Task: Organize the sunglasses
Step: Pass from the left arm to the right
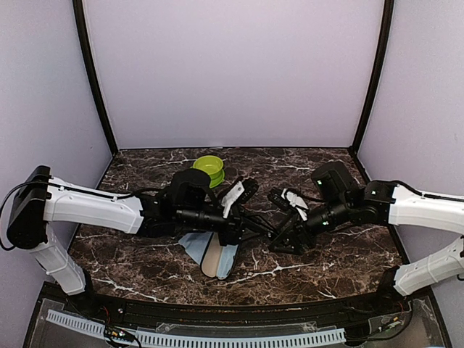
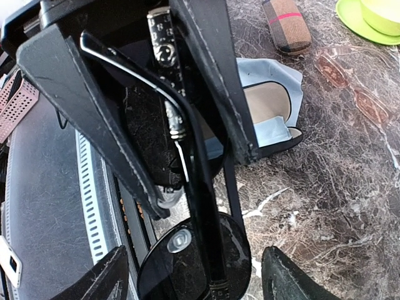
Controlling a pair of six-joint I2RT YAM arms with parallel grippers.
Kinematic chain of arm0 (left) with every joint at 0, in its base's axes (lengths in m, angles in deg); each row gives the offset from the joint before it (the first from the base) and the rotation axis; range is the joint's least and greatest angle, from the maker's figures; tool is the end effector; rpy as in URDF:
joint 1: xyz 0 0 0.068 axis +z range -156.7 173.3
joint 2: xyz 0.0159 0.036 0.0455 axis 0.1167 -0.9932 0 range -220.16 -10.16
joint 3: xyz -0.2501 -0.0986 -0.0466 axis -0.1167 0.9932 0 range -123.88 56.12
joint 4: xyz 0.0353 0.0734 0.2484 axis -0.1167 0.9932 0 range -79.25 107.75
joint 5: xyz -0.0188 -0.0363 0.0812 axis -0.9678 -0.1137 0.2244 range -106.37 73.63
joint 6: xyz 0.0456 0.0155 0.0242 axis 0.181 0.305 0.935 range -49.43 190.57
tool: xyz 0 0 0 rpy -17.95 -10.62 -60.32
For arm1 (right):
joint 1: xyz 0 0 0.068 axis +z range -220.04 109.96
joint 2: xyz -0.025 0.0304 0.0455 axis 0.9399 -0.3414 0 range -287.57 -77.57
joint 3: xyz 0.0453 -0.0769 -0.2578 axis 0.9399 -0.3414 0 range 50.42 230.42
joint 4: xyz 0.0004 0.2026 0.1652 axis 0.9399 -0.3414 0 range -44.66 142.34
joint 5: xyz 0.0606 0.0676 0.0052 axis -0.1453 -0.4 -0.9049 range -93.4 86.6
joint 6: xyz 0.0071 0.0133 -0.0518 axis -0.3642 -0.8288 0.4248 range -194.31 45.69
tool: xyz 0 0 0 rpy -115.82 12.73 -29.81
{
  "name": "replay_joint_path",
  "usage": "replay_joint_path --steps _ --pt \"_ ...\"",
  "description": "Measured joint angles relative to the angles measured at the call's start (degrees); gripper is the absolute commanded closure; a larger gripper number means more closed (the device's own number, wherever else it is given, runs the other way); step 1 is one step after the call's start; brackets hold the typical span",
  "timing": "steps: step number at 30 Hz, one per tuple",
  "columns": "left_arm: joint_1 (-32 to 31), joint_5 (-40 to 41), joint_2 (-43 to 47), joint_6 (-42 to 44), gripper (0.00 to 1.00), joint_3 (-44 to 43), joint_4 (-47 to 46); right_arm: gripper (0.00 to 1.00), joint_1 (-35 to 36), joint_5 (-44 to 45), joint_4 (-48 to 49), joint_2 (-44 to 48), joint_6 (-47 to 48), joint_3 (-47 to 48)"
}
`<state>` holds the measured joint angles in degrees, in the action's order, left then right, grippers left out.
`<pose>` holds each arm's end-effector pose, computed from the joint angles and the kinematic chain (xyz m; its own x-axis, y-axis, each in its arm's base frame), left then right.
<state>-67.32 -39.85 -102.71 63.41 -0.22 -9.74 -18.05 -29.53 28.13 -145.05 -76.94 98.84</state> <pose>0.1680 -0.3271 0.2522 -0.2551 0.2198 -0.9416 0.9631 0.1442 -0.2272 0.1400 0.2044 0.2615 -0.4631 -0.5257 -0.7136 -0.8845 0.3247 0.3349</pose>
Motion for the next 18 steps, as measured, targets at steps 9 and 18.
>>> replay_joint_path --steps 9,18 --pt "0.39 -1.64 -0.26 -2.54 0.70 0.00 -0.52 0.46 0.44 0.02 0.44 -0.61 -0.24 -0.02" --pt "0.74 -2.51 -0.81 -4.13 0.63 0.00 -0.57 0.56 0.46 0.04 0.28 -0.94 -0.68 -0.02"
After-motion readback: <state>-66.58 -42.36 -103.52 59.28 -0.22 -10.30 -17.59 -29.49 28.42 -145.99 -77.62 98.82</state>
